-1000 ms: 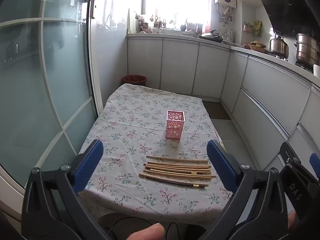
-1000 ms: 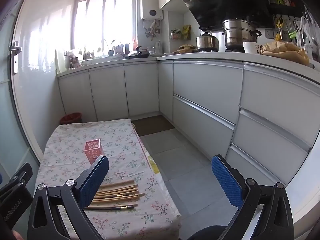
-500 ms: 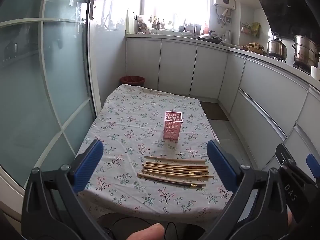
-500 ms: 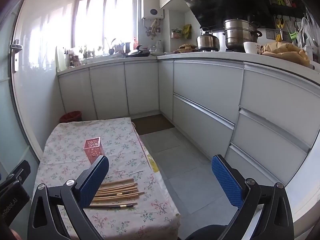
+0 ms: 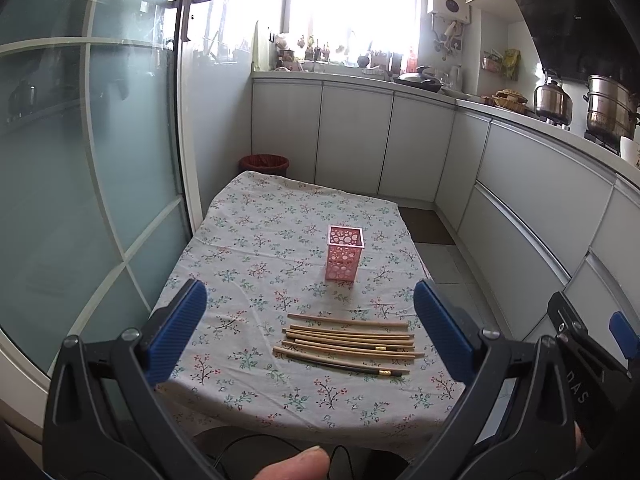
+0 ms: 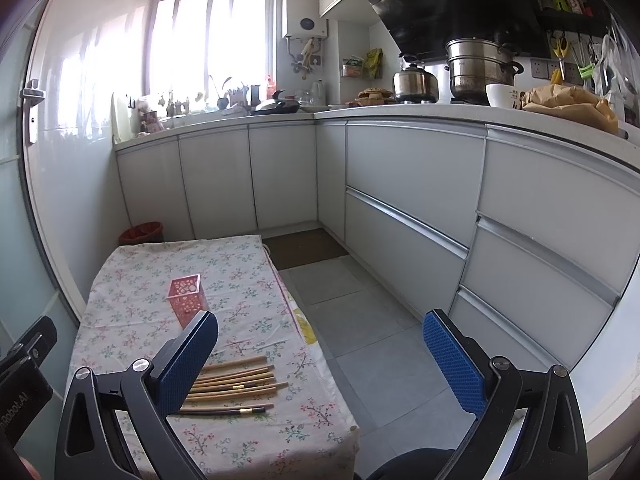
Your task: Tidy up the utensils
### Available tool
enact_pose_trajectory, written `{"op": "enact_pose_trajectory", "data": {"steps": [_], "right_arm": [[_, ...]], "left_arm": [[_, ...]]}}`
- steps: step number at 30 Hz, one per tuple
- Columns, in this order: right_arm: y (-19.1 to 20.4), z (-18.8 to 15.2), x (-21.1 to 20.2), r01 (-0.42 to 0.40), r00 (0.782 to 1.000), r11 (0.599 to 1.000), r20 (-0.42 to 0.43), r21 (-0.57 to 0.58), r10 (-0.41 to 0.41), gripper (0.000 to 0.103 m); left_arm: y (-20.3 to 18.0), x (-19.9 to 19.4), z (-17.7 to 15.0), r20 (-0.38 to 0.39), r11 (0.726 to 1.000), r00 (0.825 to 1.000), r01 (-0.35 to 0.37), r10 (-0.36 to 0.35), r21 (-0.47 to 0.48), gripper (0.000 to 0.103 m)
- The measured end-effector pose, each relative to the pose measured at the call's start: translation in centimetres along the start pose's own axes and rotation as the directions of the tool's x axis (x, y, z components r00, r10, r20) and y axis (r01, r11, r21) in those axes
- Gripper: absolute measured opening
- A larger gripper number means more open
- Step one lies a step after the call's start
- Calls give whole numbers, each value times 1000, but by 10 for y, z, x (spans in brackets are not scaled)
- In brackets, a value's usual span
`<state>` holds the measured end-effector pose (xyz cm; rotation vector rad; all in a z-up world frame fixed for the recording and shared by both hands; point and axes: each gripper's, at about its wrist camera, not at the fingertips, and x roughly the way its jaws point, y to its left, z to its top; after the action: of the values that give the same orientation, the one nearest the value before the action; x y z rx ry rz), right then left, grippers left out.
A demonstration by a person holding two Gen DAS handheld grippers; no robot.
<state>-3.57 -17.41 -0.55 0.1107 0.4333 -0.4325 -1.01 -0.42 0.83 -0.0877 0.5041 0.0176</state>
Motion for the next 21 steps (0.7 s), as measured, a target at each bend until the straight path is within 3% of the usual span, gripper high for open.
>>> {"op": "enact_pose_trajectory", "data": {"steps": [21], "right_arm": [[0, -1, -1, -3, 1000, 1000, -5, 1, 3, 103]], "left_arm": [[3, 0, 0, -3, 1000, 1000, 4, -4, 0, 103]]}}
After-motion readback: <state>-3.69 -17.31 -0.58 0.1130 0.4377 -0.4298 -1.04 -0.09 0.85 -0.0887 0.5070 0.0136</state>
